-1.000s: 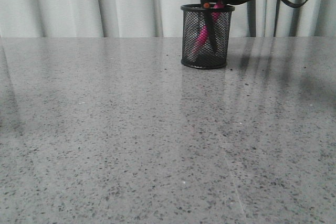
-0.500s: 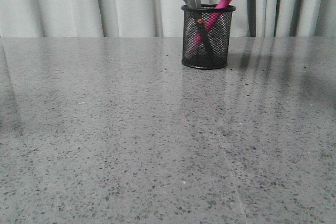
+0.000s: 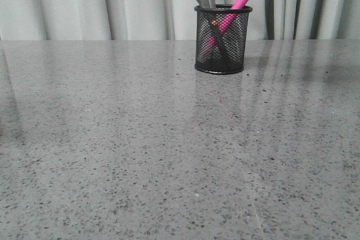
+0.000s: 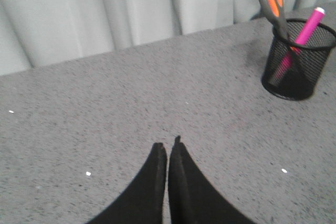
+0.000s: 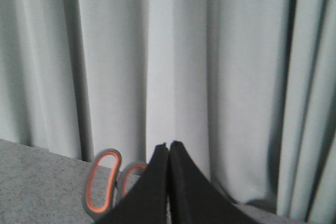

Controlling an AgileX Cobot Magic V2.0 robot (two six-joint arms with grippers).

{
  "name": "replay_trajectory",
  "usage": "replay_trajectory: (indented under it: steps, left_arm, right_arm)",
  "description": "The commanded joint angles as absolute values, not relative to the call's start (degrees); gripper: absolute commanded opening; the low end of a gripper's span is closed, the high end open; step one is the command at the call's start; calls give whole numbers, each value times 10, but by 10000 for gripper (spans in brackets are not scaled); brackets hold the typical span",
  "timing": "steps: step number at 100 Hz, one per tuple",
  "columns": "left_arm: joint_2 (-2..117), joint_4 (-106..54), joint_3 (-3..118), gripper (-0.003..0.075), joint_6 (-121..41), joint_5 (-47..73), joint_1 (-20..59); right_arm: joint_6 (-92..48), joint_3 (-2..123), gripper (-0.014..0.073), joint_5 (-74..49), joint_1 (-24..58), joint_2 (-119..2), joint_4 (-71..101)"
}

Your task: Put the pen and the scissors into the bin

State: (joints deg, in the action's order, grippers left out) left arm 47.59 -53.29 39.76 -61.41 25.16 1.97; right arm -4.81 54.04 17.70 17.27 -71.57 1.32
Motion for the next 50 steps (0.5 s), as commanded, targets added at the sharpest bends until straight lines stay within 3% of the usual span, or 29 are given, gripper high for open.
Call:
replay_trajectory:
  steps: [1,23,50]
  left_arm:
    - [448,-562,394,-19,-613,181,17]
    - [356,-584,293,-19,-613,63,17]
    - [226,-613,191,-19,-613,51,17]
  right_arm:
    - [-55,505,-76,210,151,-650,8]
    - [-56,329,-76,273,134,-491,8]
    - [-56,142,-76,291,134,-298,8]
